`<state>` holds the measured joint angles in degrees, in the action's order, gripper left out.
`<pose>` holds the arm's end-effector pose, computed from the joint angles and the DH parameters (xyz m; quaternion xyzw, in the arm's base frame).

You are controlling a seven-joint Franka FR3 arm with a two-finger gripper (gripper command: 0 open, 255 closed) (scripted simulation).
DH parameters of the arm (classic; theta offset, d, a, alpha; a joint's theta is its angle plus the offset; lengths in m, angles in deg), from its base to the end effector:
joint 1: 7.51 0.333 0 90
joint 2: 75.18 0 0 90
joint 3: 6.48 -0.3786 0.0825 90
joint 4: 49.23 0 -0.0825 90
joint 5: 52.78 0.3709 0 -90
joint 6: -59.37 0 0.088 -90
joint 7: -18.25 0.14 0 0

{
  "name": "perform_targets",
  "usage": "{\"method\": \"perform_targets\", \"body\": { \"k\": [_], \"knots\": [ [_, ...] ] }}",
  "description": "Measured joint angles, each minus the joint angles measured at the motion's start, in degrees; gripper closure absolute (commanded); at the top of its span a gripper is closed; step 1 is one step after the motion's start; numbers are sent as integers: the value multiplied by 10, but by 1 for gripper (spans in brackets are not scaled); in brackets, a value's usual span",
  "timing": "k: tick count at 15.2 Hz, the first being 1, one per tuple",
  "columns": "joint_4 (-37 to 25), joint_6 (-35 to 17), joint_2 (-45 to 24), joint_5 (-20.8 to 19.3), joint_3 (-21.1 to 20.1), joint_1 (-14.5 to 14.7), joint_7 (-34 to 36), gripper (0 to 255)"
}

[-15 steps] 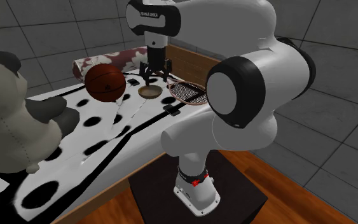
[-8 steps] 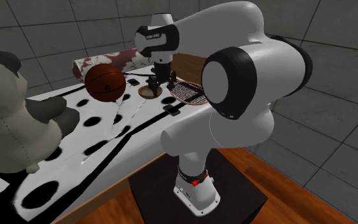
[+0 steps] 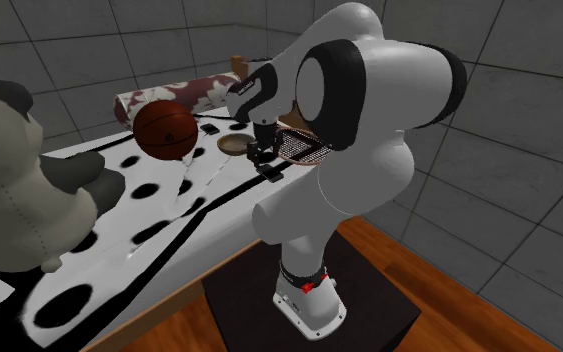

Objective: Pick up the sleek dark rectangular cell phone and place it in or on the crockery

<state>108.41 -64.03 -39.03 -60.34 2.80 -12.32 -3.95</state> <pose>0.2855 -0.0806 0.4244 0.9925 0.1207 0.0121 0.0121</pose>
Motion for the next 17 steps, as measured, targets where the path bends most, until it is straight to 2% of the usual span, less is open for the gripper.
{"method": "perform_targets", "body": {
  "k": [4,10,17],
  "knots": [
    [7,-81,-65,-23,17,-8,-23,0],
    [27,-149,-111,-29,26,-10,-26,0],
    [31,-165,-122,-31,28,-10,-26,0]
  ]
}}
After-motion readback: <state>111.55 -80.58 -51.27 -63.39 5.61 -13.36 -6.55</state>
